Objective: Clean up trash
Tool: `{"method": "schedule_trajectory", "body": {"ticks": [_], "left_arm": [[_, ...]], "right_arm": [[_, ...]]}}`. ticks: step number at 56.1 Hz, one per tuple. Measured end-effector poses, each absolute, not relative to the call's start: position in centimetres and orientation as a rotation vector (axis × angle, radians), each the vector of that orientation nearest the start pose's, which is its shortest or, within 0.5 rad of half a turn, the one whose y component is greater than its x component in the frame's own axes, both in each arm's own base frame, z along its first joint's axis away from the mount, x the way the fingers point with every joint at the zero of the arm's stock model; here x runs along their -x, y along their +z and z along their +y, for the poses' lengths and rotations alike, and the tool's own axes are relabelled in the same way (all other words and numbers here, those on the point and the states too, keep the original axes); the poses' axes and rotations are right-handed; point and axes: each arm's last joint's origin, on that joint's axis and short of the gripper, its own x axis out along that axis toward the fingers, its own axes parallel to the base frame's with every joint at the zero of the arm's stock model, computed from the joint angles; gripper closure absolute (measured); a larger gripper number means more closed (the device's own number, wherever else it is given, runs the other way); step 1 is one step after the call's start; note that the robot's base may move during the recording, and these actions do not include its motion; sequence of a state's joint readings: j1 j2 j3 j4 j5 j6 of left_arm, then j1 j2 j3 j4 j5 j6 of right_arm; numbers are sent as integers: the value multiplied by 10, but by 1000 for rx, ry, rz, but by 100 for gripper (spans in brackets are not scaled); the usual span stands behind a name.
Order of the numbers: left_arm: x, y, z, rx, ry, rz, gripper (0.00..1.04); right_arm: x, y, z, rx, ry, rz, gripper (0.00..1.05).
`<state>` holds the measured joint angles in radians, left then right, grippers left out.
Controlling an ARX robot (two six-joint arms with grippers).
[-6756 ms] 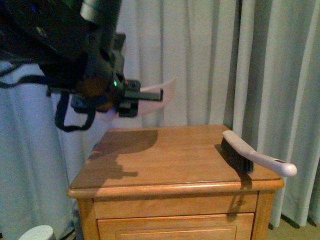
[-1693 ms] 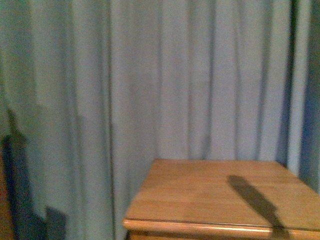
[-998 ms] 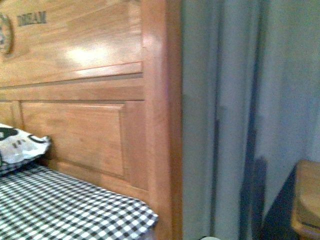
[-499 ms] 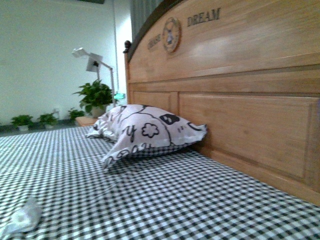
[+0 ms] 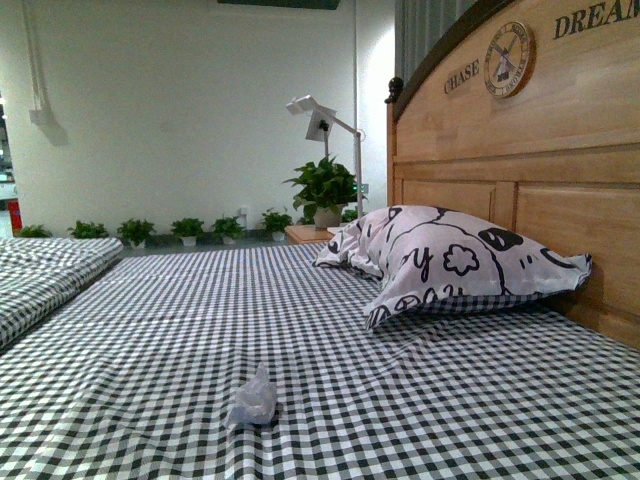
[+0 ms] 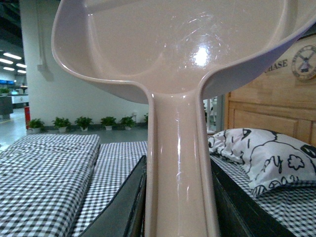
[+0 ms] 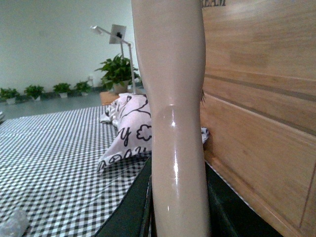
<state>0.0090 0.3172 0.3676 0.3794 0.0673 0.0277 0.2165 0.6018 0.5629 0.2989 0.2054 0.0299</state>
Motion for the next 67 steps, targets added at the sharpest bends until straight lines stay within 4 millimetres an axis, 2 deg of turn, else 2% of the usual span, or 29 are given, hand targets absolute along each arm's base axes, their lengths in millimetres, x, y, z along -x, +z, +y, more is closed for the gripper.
{"method": "schedule_trajectory", "body": {"ticks": [15,22,26,32,44,53,62,67], "left_arm": [[-99,298,-2,-45,-64,-427,76],[-99,304,3,86,-22,-157,76],[-99,297,9,130,-8,-27,76],[-106,291,17,138,-21,43,76],[-136,287,42,47,-94,131,76],[-168,269,60,-93,-241,290,76],[-203,252,82,-274,-291,403,76],[-222,241,88,-372,-347,452,76]], "right_arm": [[-139,329,24,-87,1,-259,84],[-139,329,24,-87,4,-262,84],[-139,329,24,-87,3,-262,84],[-139,329,24,-87,2,-262,84],[-139,329,24,-87,3,-262,84],[-139,329,24,-87,4,-262,84],[-139,329,24,-87,3,-262,84],[-139,329,24,-87,4,-262,84]]}}
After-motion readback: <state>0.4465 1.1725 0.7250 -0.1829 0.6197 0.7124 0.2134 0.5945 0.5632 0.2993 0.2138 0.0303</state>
